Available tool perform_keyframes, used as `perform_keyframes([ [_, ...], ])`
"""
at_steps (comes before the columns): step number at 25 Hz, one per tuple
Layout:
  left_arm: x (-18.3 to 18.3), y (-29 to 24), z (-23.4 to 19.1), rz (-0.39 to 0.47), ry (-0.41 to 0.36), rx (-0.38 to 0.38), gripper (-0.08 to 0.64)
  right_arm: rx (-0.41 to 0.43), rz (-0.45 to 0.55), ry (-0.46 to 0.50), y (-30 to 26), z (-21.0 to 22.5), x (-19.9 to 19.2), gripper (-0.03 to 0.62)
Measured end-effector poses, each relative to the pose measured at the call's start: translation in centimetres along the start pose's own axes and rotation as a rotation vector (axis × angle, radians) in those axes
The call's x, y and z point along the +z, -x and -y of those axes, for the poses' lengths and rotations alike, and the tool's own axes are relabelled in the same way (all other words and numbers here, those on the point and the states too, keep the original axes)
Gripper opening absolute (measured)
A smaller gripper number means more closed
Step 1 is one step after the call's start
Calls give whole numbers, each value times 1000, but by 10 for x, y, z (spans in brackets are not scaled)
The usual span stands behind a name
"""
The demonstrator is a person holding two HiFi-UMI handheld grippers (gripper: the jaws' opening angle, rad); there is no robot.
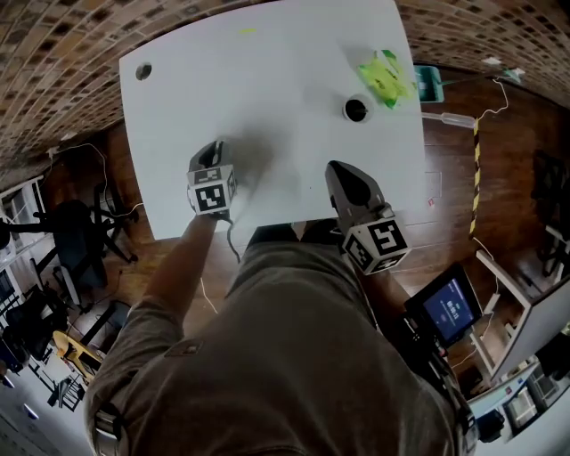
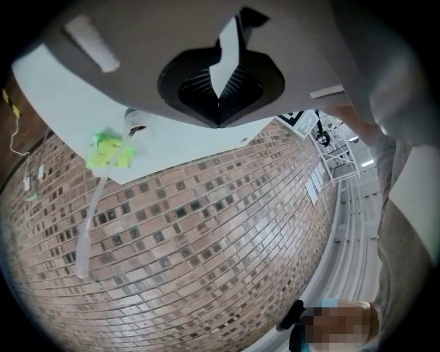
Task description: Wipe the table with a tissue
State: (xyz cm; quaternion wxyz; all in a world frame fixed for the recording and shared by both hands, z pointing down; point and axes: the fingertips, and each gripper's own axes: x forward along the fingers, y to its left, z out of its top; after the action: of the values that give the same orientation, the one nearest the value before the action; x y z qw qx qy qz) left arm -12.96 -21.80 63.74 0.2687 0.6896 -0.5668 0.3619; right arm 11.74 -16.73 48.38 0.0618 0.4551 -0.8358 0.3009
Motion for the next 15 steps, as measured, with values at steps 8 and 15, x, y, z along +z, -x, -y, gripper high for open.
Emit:
perform_keyframes([
  [8,5,-9,64,12,-62,-116,40,-21,23,-5,8,10,-6,12],
  [15,1,5,112,6,-112,-222,40,-28,20,6,19,7,-1,12],
])
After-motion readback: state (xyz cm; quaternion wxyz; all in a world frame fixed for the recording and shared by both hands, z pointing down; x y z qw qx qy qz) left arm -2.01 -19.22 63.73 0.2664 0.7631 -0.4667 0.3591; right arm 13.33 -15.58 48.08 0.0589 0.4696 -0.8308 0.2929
